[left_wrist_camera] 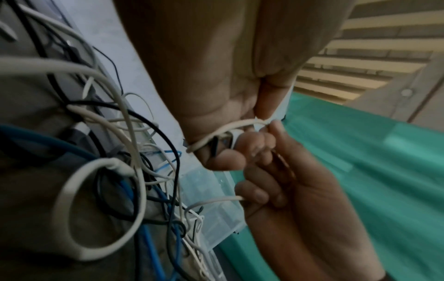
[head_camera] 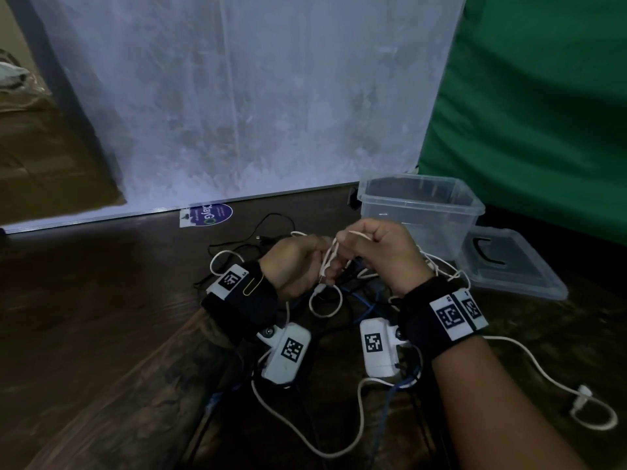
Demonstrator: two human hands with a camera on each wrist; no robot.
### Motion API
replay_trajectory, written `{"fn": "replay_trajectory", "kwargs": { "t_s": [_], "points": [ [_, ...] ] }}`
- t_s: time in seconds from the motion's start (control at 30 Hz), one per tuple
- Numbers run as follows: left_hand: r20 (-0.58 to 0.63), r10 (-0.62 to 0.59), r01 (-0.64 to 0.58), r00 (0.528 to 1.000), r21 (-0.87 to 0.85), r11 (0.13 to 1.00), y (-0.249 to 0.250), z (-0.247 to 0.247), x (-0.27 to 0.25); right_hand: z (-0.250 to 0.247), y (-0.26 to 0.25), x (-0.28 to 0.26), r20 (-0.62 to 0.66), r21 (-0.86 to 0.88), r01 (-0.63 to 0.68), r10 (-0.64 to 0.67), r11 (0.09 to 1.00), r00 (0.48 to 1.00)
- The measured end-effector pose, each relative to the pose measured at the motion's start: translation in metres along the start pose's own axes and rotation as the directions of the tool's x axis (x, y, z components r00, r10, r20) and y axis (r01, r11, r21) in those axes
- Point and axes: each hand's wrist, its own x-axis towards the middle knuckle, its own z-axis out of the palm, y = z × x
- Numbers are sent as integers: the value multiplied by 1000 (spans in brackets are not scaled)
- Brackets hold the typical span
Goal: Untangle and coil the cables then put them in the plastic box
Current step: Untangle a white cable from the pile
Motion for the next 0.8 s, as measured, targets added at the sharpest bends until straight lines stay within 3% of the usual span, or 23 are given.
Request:
{"fn": "replay_trajectory", "kwargs": {
  "t_s": [0.13, 0.27, 0.4, 0.5, 0.8],
  "points": [
    [90, -29, 32, 996, -35, 999, 1, -1, -4, -9, 10, 3, -114, 14, -47, 48, 999, 992],
    [90, 62, -42, 994, -200, 979, 1, -2, -6, -10, 17, 2, -10, 21, -141, 141, 990, 990],
    [-156, 101, -156, 983, -395, 905, 4, -4, -2, 2, 16, -3, 195, -66, -241, 250, 968, 949],
    [-312, 100, -236, 945, -438, 867, 1, -8, 3, 9, 14, -3, 306, -249, -188, 261, 950, 916],
    [-512, 190, -344, 838, -225, 912, -11, -16, 11, 0, -5, -10, 455, -362, -104, 273, 926, 848]
  ]
}}
